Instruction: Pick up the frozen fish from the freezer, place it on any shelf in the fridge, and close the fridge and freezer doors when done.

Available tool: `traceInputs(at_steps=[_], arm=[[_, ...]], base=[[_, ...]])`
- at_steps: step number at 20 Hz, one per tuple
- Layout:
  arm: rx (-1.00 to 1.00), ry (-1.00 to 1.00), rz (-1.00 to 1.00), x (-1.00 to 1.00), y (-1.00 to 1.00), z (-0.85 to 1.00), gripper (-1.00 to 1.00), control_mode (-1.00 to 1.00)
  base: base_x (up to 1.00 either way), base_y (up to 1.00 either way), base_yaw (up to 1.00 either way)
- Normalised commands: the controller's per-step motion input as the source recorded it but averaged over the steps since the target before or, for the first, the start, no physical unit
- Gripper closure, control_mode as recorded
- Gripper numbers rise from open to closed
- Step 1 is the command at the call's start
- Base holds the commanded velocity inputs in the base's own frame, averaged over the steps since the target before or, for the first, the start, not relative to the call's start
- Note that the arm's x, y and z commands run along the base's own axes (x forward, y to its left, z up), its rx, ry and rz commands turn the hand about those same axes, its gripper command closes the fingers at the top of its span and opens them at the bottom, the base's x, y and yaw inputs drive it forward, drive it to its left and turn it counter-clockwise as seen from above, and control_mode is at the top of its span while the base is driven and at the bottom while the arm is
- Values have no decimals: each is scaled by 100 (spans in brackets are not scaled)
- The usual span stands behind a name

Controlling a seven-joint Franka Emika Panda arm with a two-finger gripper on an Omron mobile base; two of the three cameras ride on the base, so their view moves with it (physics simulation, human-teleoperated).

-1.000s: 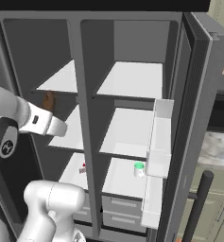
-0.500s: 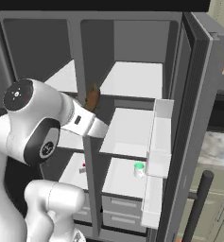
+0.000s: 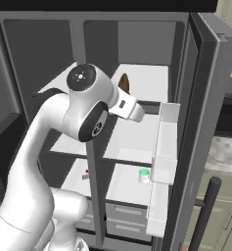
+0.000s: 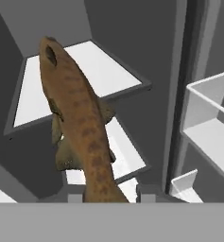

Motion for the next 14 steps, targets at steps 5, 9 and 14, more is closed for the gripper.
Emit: traceInputs(at_steps=[5,9,14], arm=[[0,0,2,100,-11,0,100,-100],[0,0,0,99,-2,-1,100,-100],[0,0,0,100,-1,-14,100,-100]], base=[[0,0,0],[0,0,0],[0,0,0]])
